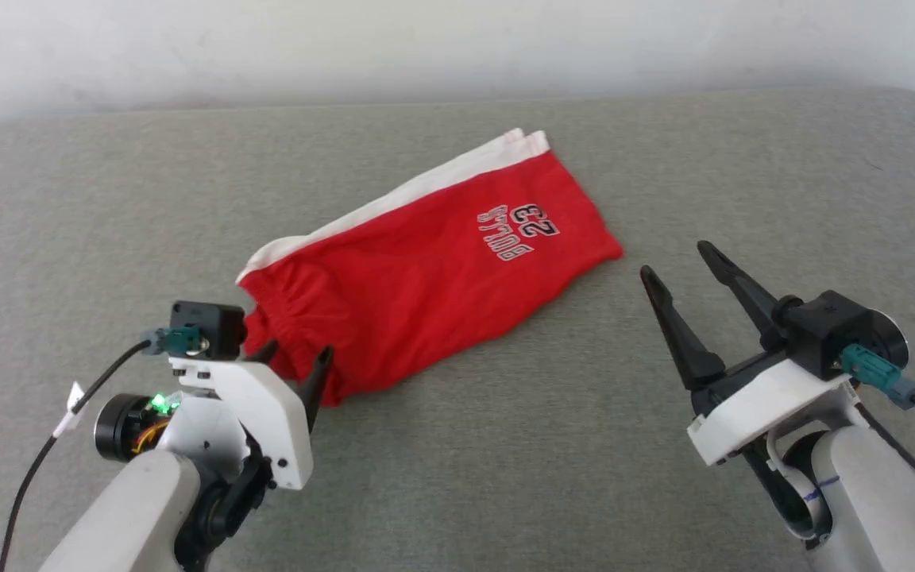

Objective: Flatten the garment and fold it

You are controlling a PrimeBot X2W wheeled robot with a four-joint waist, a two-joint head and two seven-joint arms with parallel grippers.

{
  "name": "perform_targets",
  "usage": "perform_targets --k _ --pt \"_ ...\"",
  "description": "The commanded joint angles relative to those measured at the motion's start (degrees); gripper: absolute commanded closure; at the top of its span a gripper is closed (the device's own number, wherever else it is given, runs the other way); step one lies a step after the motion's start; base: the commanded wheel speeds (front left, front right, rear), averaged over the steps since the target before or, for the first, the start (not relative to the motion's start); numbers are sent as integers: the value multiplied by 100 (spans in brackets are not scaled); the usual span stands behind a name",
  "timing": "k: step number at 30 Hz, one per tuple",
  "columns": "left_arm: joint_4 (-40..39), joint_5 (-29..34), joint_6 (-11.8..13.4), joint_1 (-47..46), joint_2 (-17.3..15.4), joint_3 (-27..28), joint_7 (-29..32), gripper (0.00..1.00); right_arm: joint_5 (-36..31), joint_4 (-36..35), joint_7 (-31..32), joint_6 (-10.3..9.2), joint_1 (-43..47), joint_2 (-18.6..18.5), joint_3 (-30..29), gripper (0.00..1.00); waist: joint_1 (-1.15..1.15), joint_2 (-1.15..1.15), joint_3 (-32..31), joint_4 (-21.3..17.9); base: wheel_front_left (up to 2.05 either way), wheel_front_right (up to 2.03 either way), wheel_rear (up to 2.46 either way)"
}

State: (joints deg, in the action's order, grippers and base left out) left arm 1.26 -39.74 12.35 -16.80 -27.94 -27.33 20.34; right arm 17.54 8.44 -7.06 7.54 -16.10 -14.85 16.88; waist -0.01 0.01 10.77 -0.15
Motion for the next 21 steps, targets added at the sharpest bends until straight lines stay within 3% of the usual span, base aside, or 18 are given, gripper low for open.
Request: perform_targets --k 1,8,13,14,16,17,21 --pt "103 12 -30 -102 -84 -52 134 0 -56 -175 66 -5 109 67 -41 0 1 -1 25 -163 0 0 0" --pt "779 119 -50 -342 -288 -343 874 0 -142 -657 276 -5 330 211 -177 0 1 -1 142 -378 0 0 0" --pt "1160 79 -199 -361 -289 -651 1426 0 -111 -692 357 -5 412 256 -244 0 1 -1 197 -475 0 0 0" --pt "1204 39 -262 -341 -282 -729 1572 5 -80 -682 391 -5 416 261 -244 0 1 -1 208 -489 0 0 0" --pt "1253 -34 -359 -314 -269 -825 1763 96 -11 -641 464 -5 389 236 -234 0 1 -1 218 -507 0 0 0" --pt "1263 -76 -391 -299 -264 -849 1830 100 54 -603 519 -5 358 216 -215 0 1 -1 223 -509 0 0 0" --pt "1238 -131 -405 -285 -277 -841 1872 100 251 -424 721 -5 175 117 -162 0 1 -1 232 -476 0 0 0"
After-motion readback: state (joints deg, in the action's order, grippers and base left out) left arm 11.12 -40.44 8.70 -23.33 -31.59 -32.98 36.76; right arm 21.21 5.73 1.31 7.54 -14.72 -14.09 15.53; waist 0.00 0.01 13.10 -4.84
